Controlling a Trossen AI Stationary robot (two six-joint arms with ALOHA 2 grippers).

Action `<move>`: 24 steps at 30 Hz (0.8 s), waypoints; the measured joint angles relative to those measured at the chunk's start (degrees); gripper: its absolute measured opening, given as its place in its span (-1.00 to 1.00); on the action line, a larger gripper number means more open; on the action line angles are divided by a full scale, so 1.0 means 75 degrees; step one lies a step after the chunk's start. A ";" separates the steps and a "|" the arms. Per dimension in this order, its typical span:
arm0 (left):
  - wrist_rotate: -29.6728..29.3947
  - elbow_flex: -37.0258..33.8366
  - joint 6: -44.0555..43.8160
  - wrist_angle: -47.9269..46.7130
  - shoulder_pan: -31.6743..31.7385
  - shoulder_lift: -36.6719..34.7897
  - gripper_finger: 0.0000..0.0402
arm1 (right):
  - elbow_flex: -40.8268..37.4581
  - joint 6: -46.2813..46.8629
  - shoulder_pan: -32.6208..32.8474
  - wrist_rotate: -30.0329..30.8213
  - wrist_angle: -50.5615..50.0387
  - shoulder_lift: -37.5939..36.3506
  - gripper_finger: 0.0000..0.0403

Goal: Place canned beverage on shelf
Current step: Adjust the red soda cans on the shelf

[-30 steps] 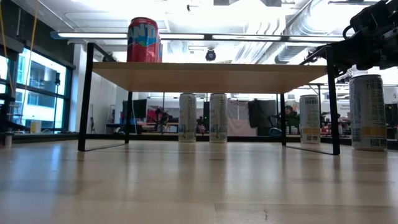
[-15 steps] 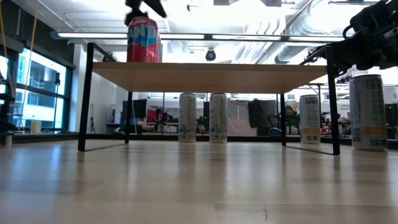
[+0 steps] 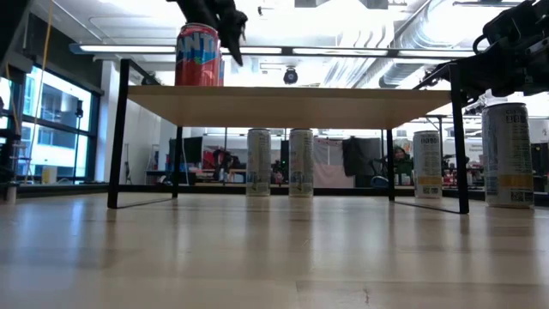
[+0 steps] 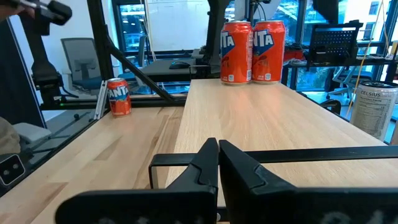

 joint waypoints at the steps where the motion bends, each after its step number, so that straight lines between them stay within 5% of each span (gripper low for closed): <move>1: 0.0001 0.0011 0.0006 -0.0125 0.0001 0.0074 0.46 | 0.0000 -0.0002 0.0000 -0.0002 0.0000 -0.0001 -1.00; 24: -0.0472 0.0008 -0.0929 -0.0364 -0.1344 0.0230 0.46 | 0.0001 -0.0003 0.0001 -0.0001 0.0000 -0.0002 -1.00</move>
